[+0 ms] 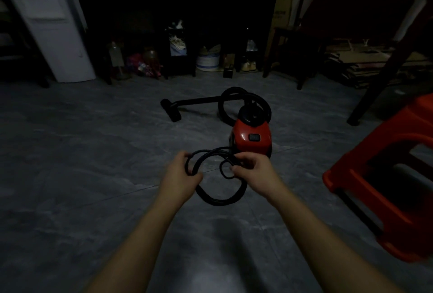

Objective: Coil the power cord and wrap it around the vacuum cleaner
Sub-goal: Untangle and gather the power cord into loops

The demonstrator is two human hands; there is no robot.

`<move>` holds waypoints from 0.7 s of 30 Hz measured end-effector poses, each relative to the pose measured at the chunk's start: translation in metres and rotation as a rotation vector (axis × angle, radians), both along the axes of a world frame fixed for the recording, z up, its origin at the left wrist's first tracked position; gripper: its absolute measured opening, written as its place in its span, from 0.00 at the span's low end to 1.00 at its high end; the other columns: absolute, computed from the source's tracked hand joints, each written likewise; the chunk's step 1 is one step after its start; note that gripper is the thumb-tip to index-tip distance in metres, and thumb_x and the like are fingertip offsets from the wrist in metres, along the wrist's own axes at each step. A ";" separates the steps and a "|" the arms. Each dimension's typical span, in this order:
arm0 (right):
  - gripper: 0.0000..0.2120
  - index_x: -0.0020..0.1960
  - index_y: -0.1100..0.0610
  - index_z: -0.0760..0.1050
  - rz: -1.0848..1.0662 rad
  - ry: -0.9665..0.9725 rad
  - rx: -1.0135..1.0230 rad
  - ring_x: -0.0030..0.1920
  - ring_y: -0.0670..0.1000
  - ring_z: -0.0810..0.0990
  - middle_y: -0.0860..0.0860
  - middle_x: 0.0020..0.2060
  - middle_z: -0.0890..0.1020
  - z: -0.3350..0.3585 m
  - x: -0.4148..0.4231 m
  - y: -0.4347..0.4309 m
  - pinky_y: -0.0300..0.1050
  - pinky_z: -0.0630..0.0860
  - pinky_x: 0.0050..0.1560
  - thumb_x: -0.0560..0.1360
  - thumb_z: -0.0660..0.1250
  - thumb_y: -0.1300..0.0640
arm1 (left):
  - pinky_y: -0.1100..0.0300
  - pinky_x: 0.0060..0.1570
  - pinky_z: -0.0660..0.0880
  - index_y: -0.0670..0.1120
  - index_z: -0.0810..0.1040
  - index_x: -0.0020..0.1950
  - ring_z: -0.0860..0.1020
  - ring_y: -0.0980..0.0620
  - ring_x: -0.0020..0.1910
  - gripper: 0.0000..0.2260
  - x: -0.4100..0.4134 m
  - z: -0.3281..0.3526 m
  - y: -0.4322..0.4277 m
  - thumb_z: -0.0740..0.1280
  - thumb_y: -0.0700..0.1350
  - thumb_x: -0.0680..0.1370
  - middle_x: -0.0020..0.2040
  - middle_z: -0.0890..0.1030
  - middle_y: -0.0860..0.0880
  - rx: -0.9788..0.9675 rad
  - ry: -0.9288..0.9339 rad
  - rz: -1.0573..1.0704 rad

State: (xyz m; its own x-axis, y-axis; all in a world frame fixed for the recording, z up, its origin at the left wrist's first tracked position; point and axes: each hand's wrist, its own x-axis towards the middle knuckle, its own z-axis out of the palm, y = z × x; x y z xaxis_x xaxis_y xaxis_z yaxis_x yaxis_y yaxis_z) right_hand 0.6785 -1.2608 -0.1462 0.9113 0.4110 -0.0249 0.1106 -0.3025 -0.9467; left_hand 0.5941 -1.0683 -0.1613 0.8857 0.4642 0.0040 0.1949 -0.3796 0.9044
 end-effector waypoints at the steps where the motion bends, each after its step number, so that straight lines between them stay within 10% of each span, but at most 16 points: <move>1: 0.13 0.58 0.57 0.82 0.010 -0.019 -0.018 0.51 0.50 0.84 0.51 0.49 0.85 0.000 0.001 -0.001 0.47 0.82 0.56 0.73 0.74 0.63 | 0.57 0.42 0.80 0.47 0.76 0.55 0.81 0.54 0.41 0.15 0.000 0.002 -0.002 0.75 0.38 0.72 0.42 0.82 0.51 0.008 -0.017 -0.019; 9: 0.11 0.56 0.56 0.83 0.171 -0.048 -0.113 0.47 0.40 0.81 0.40 0.44 0.81 0.003 -0.006 0.001 0.34 0.76 0.49 0.73 0.73 0.63 | 0.63 0.37 0.72 0.50 0.75 0.40 0.78 0.57 0.36 0.09 0.004 -0.004 -0.009 0.74 0.40 0.72 0.39 0.79 0.51 0.098 -0.041 -0.190; 17: 0.11 0.52 0.52 0.83 0.168 -0.013 -0.006 0.50 0.45 0.84 0.48 0.46 0.86 0.016 -0.005 -0.005 0.39 0.79 0.52 0.75 0.71 0.65 | 0.66 0.39 0.72 0.44 0.75 0.42 0.76 0.57 0.37 0.08 0.005 0.007 -0.018 0.72 0.43 0.76 0.38 0.77 0.48 -0.080 -0.107 -0.215; 21: 0.10 0.52 0.53 0.83 0.185 0.009 -0.014 0.46 0.41 0.84 0.47 0.44 0.86 0.020 -0.002 -0.012 0.35 0.78 0.47 0.75 0.70 0.65 | 0.53 0.49 0.79 0.38 0.75 0.47 0.82 0.46 0.43 0.09 0.007 0.009 -0.025 0.71 0.42 0.77 0.42 0.82 0.41 -0.205 -0.099 -0.253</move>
State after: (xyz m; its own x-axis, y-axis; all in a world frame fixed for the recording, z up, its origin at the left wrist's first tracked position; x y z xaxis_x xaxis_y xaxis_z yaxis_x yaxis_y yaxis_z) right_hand 0.6762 -1.2725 -0.1265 0.8201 0.5709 -0.0394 0.1571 -0.2907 -0.9438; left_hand 0.6007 -1.0932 -0.1524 0.9730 0.2294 0.0251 0.0250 -0.2131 0.9767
